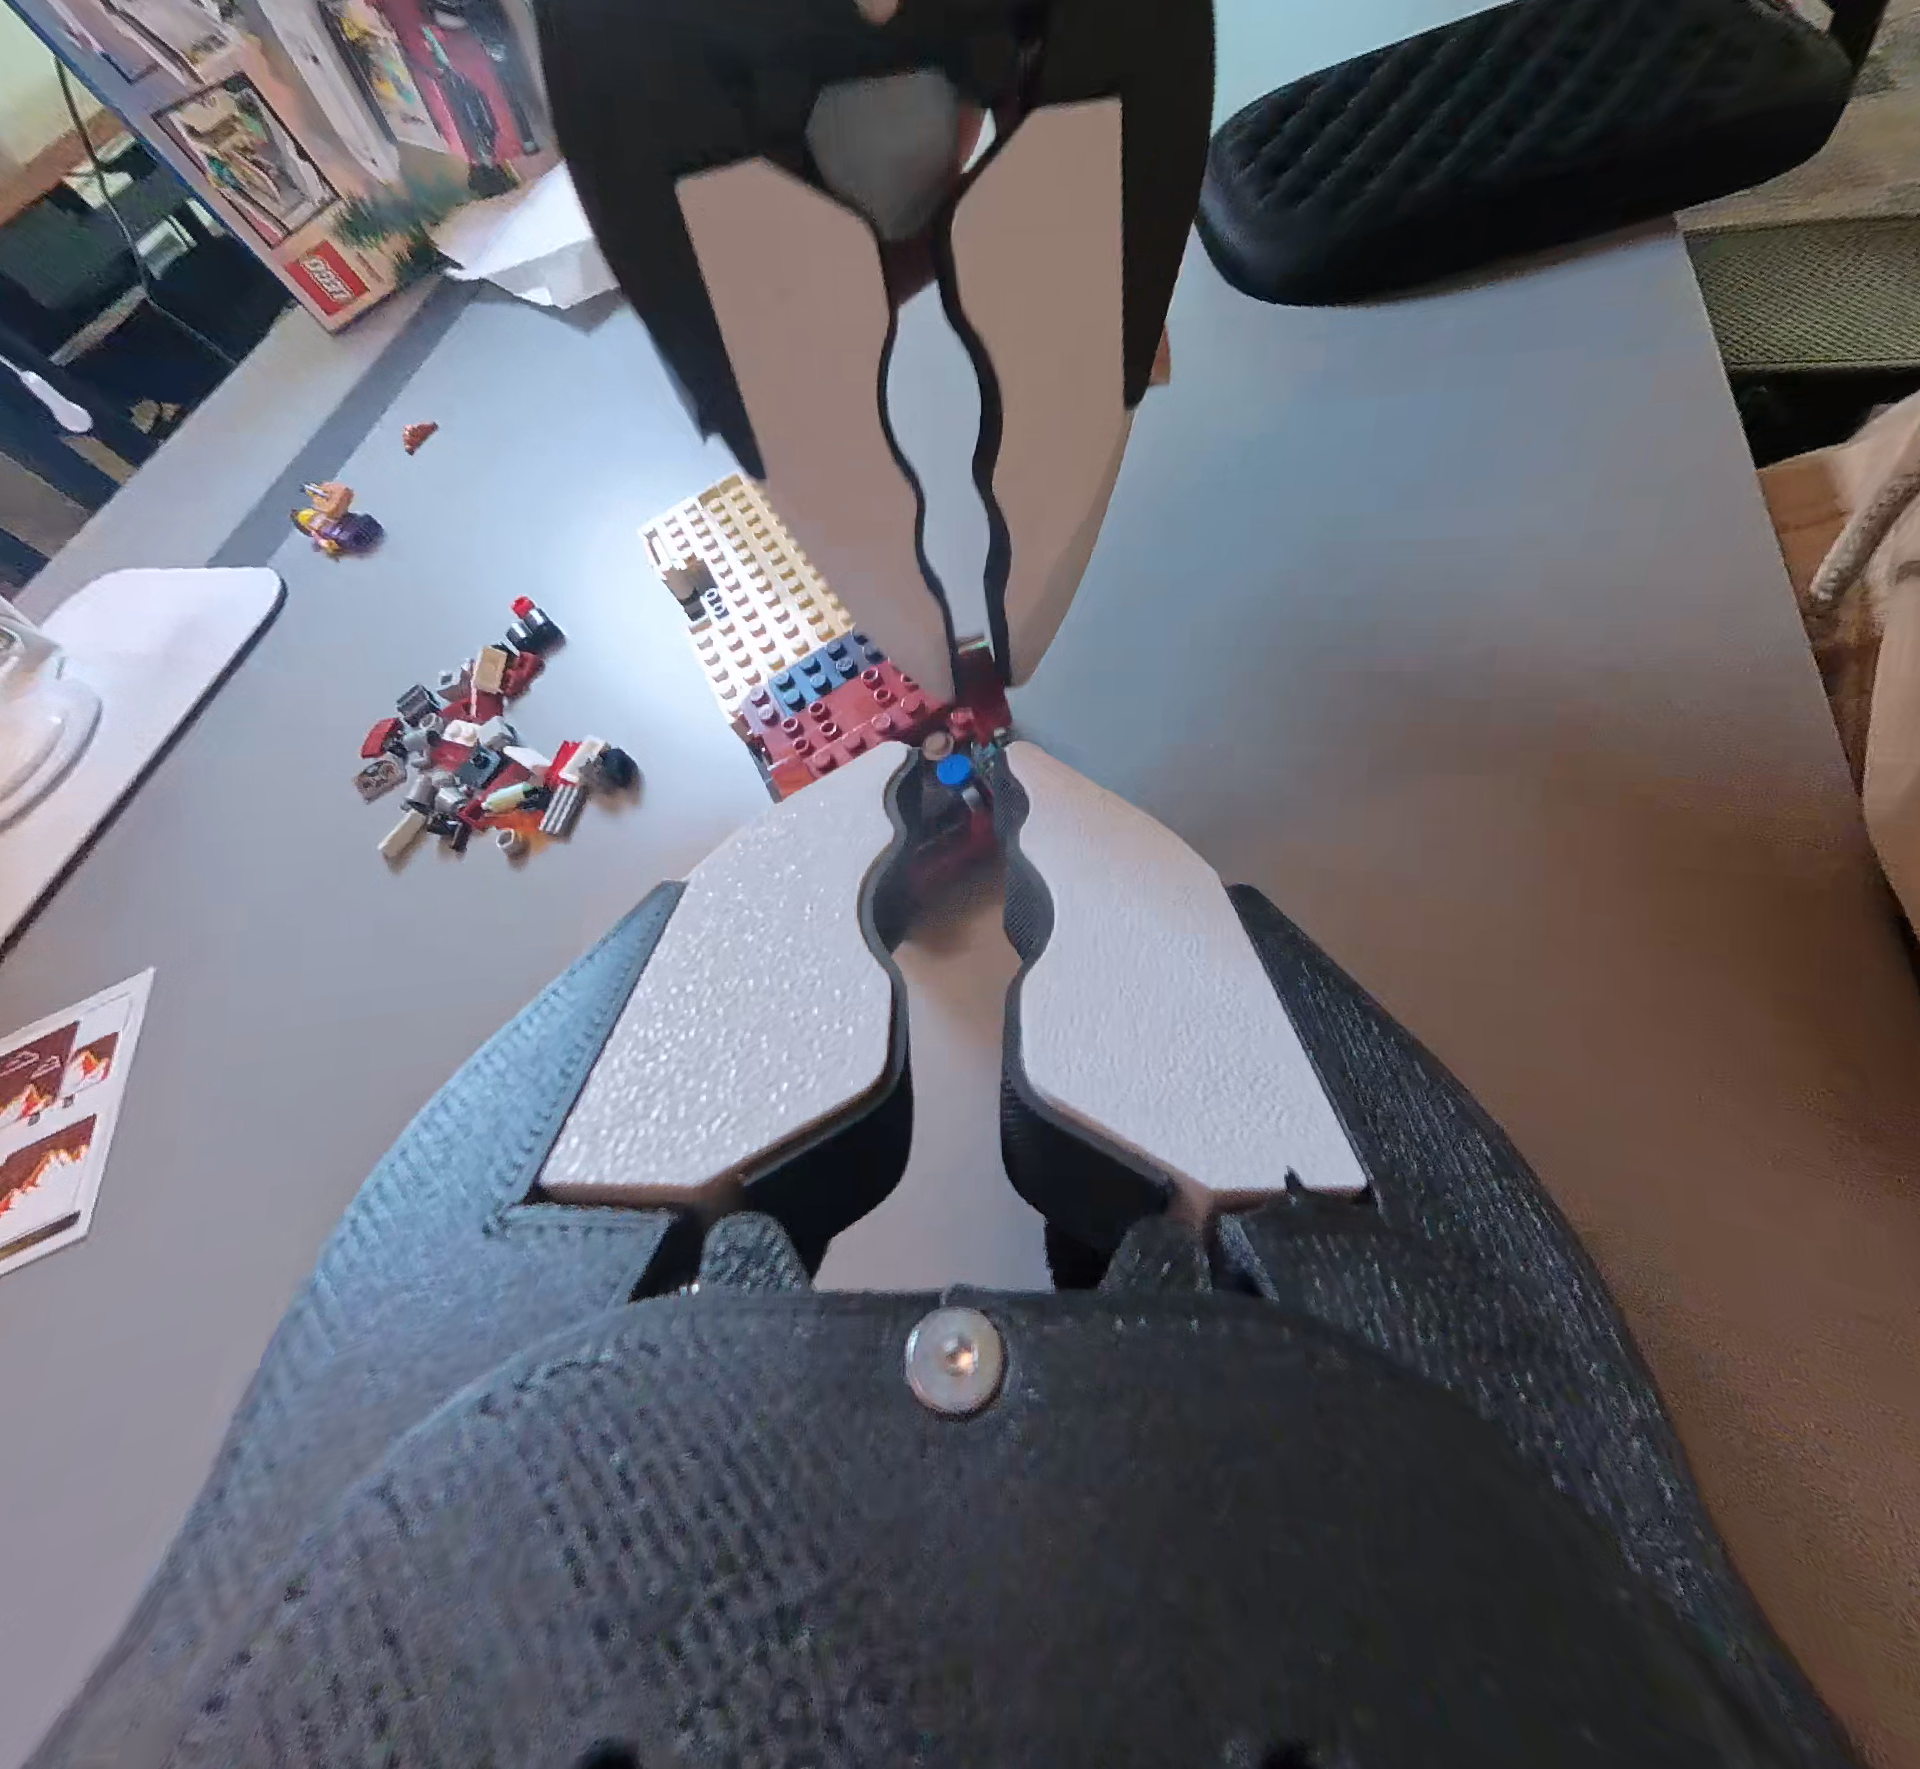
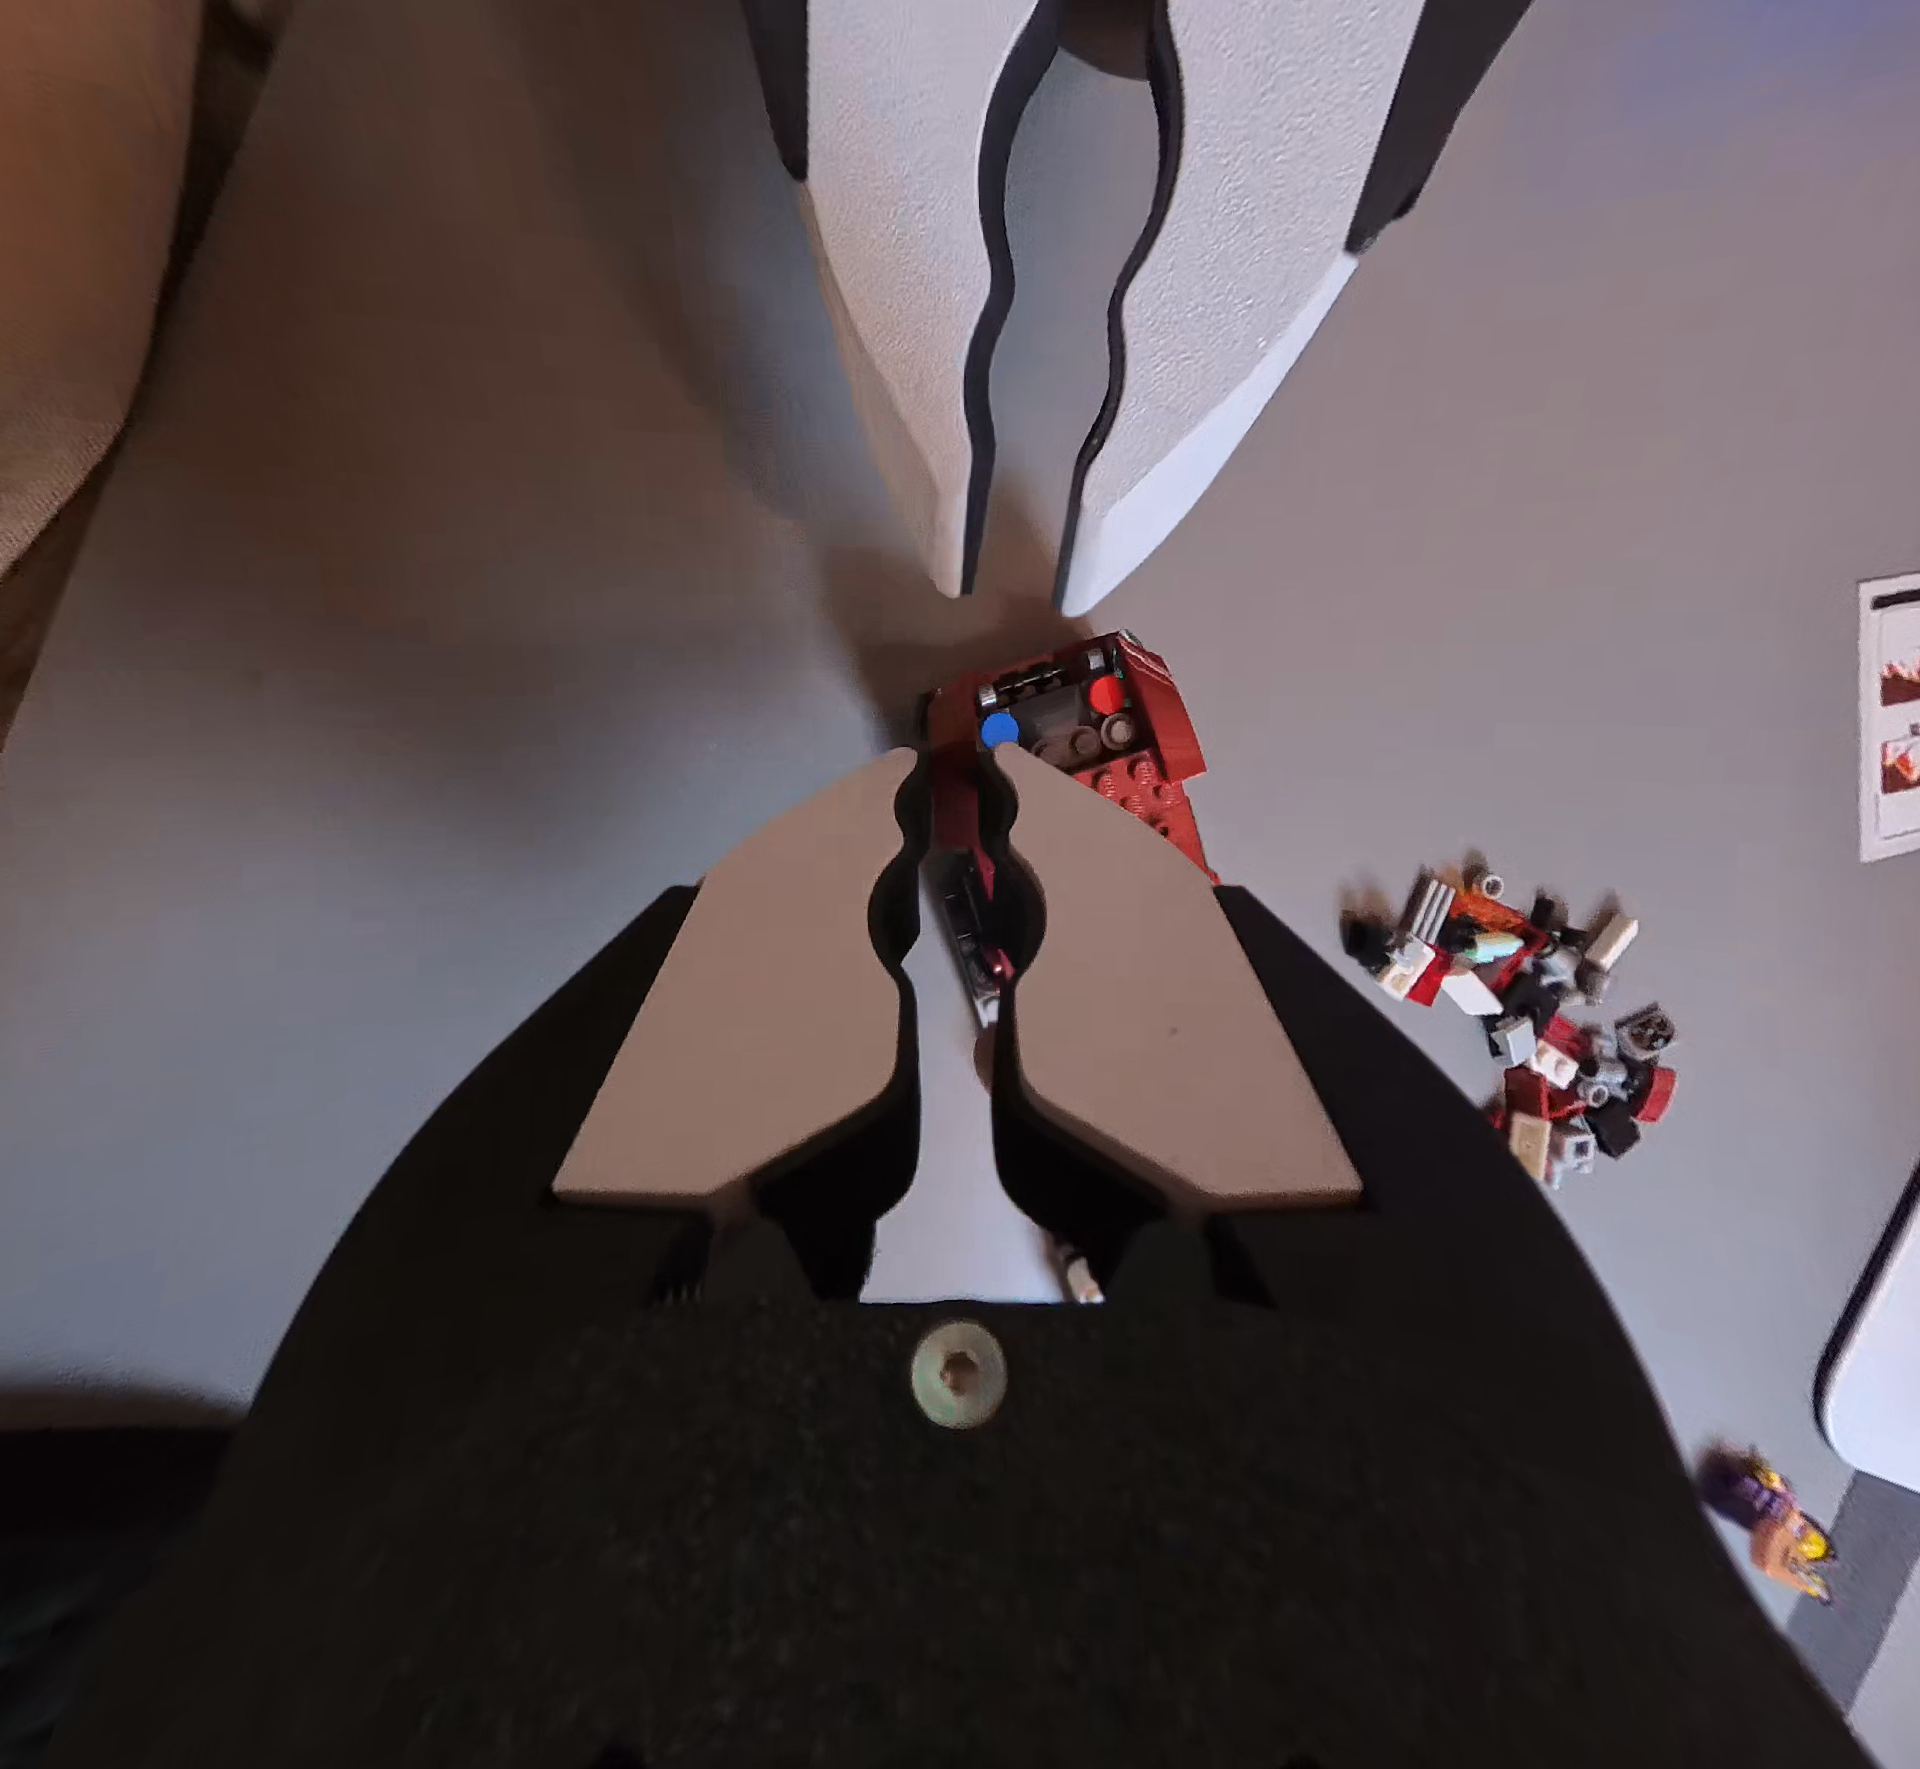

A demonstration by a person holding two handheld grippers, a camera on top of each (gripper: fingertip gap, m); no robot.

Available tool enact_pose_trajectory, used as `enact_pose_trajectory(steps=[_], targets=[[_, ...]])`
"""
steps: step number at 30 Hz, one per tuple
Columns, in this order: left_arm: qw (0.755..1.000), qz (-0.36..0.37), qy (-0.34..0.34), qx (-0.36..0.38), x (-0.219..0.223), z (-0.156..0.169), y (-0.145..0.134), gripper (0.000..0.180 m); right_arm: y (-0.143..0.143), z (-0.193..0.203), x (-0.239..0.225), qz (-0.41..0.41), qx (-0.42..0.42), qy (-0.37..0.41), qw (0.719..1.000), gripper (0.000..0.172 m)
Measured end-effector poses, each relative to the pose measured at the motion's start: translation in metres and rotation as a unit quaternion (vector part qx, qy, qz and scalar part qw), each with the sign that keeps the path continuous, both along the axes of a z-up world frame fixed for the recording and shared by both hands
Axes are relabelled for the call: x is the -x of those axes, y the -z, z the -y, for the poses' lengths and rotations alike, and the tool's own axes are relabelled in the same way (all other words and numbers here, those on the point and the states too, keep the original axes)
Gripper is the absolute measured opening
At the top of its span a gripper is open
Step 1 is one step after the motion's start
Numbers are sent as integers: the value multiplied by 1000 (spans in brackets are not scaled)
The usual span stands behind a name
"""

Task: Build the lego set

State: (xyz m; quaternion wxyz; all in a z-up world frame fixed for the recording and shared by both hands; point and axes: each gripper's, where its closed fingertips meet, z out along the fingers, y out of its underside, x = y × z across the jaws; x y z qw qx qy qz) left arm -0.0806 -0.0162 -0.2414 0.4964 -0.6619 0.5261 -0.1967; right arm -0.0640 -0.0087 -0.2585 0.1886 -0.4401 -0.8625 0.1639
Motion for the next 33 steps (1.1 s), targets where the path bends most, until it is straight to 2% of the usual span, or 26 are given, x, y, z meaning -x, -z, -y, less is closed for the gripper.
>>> enact_pose_trajectory(steps=[11, 15, 27, 33], targets=[[998, -50, -24, 1, -13, -3, 21, 9, 7, -1, 3, 53, -8, -52, 997, 9], [998, -49, -39, 6, -13, -7, 23, 5, 6, -2, 3, 47, -7, -57, 997, 8], [997, -31, -59, 34, -13, -11, 24, 12, 4, -1, 5, 23, 1, -77, 997, 8], [997, -41, -59, 37, -14, -10, 28, 8, 7, -1, 6, 13, 9, -85, 996, 8]])
